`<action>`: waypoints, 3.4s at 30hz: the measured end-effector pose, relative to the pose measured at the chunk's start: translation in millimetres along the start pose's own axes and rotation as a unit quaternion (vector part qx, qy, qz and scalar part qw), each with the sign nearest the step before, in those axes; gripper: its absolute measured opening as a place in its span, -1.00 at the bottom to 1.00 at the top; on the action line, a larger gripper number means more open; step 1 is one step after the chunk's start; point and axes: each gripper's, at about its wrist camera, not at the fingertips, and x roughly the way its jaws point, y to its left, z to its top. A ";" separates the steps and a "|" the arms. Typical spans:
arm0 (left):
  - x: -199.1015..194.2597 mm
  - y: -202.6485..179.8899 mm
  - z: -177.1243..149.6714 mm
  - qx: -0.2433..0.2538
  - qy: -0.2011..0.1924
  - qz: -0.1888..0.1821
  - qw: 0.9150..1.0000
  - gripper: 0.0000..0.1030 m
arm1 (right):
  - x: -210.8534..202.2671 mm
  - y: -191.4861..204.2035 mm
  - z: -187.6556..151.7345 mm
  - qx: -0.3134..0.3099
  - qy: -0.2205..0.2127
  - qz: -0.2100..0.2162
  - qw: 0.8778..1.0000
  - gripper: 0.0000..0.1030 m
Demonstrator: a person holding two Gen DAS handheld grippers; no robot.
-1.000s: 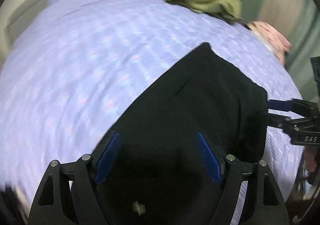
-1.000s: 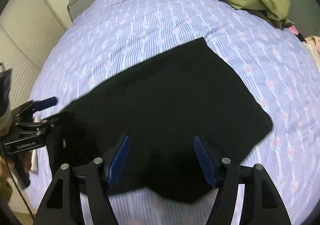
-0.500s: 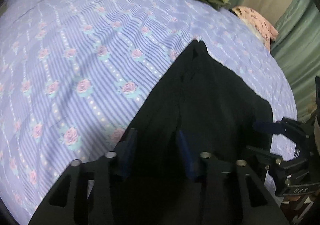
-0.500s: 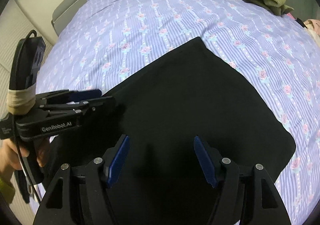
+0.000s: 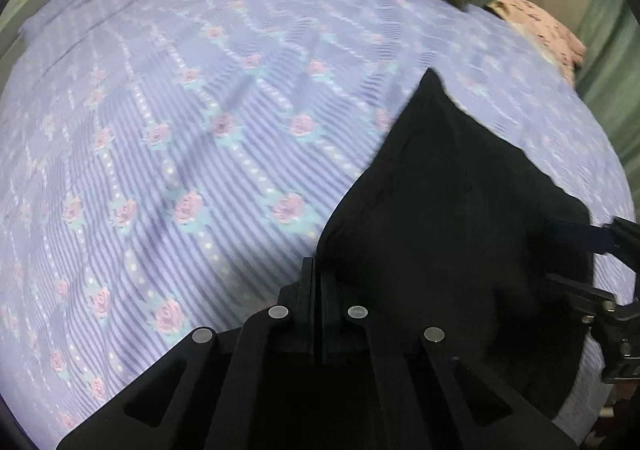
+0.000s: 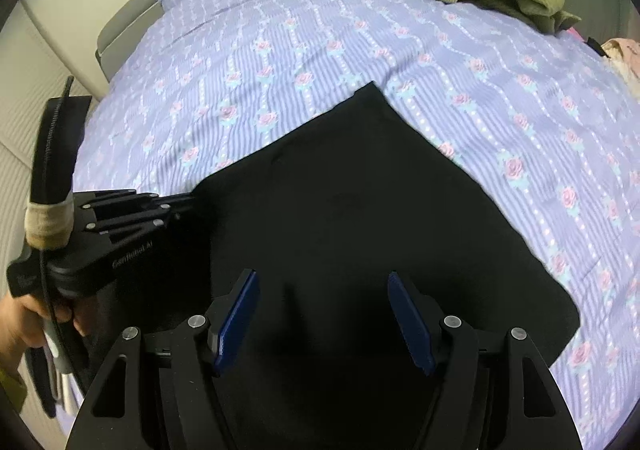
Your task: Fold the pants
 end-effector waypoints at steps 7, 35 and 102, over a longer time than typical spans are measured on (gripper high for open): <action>-7.1 -6.2 15.2 -0.003 -0.005 0.038 0.999 0.16 | -11.4 -21.4 -0.4 0.007 -0.011 -0.034 0.999 0.31; -70.7 -91.6 45.9 0.018 -0.118 0.067 0.991 -0.23 | -79.8 -112.0 -38.7 0.037 -0.019 -0.132 0.990 0.31; -185.9 131.4 -295.7 -0.348 -0.087 0.083 0.930 0.31 | -85.8 163.3 -143.1 -0.147 0.089 -0.002 0.985 0.31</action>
